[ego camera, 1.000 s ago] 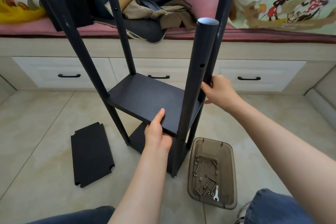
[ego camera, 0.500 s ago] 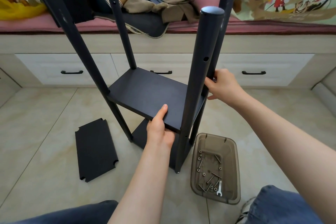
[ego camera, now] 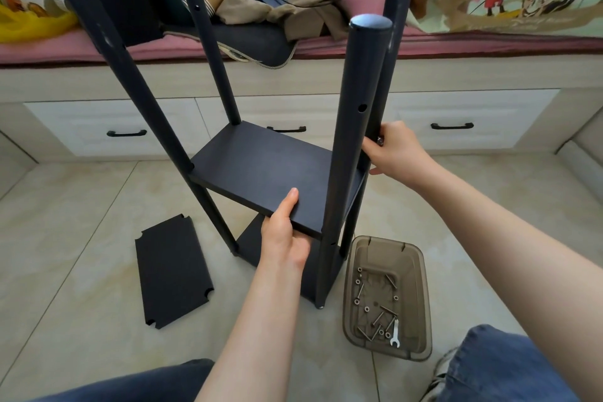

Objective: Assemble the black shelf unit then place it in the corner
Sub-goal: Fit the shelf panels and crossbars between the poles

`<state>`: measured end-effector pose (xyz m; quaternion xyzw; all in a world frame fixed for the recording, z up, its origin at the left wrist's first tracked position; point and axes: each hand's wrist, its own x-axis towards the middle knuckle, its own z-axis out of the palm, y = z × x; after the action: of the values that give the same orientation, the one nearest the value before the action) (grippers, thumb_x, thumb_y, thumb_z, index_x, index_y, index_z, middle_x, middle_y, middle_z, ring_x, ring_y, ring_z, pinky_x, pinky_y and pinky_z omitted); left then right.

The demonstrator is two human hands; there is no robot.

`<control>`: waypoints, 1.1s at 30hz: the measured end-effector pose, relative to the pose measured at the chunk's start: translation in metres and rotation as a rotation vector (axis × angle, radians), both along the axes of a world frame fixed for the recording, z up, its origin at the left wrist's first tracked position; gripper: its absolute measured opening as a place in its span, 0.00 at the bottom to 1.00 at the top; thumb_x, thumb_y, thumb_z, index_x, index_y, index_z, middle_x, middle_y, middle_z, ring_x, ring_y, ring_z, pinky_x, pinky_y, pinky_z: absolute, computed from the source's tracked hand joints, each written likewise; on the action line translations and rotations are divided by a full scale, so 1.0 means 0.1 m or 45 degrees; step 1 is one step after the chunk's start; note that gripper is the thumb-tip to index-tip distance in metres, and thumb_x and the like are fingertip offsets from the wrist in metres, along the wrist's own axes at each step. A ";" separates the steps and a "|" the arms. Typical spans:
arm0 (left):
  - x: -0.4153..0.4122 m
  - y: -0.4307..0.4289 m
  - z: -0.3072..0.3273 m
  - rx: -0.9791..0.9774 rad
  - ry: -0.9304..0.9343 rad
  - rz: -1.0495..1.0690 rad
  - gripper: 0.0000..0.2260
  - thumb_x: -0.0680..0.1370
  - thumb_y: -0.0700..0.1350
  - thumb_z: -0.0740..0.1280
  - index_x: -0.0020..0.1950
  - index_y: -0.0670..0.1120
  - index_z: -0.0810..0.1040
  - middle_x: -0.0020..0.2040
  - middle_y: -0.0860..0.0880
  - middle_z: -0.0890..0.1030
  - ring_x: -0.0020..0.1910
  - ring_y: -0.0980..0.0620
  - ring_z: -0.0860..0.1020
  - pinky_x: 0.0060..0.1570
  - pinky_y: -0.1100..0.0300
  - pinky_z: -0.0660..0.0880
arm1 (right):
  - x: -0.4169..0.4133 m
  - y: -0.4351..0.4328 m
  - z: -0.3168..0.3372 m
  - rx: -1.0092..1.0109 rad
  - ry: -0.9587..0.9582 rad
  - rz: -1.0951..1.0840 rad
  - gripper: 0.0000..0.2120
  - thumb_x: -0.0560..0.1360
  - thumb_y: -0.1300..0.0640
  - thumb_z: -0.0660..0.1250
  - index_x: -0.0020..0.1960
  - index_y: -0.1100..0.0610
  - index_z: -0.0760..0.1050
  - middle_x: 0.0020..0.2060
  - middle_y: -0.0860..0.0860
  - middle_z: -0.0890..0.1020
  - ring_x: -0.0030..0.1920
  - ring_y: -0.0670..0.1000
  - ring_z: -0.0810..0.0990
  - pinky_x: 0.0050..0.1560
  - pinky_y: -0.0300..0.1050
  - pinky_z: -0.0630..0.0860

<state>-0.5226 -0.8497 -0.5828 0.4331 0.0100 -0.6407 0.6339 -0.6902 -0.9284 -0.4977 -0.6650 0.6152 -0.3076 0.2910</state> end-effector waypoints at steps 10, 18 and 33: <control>-0.02 0.05 0.03 0.021 -0.023 0.019 0.21 0.77 0.41 0.74 0.70 0.45 0.75 0.63 0.42 0.81 0.60 0.40 0.81 0.58 0.41 0.80 | 0.00 0.04 0.03 0.015 0.006 0.015 0.15 0.81 0.52 0.65 0.56 0.64 0.77 0.47 0.59 0.84 0.44 0.57 0.84 0.46 0.57 0.83; -0.01 0.03 0.06 0.003 -0.011 0.024 0.22 0.77 0.42 0.73 0.70 0.45 0.74 0.63 0.42 0.80 0.60 0.40 0.80 0.55 0.43 0.81 | -0.07 -0.01 0.00 -0.006 0.015 -0.013 0.15 0.80 0.51 0.65 0.55 0.63 0.77 0.46 0.59 0.83 0.47 0.58 0.83 0.50 0.58 0.82; -0.03 0.05 0.09 -0.034 -0.017 0.016 0.21 0.78 0.40 0.72 0.70 0.43 0.75 0.63 0.41 0.81 0.60 0.40 0.81 0.61 0.41 0.78 | -0.04 -0.07 -0.04 -0.039 0.026 0.022 0.11 0.80 0.51 0.66 0.51 0.59 0.76 0.35 0.47 0.77 0.37 0.47 0.77 0.33 0.35 0.69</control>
<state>-0.5260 -0.8449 -0.5739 0.4289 -0.0002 -0.6340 0.6435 -0.6941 -0.9352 -0.5021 -0.6778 0.6076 -0.3076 0.2773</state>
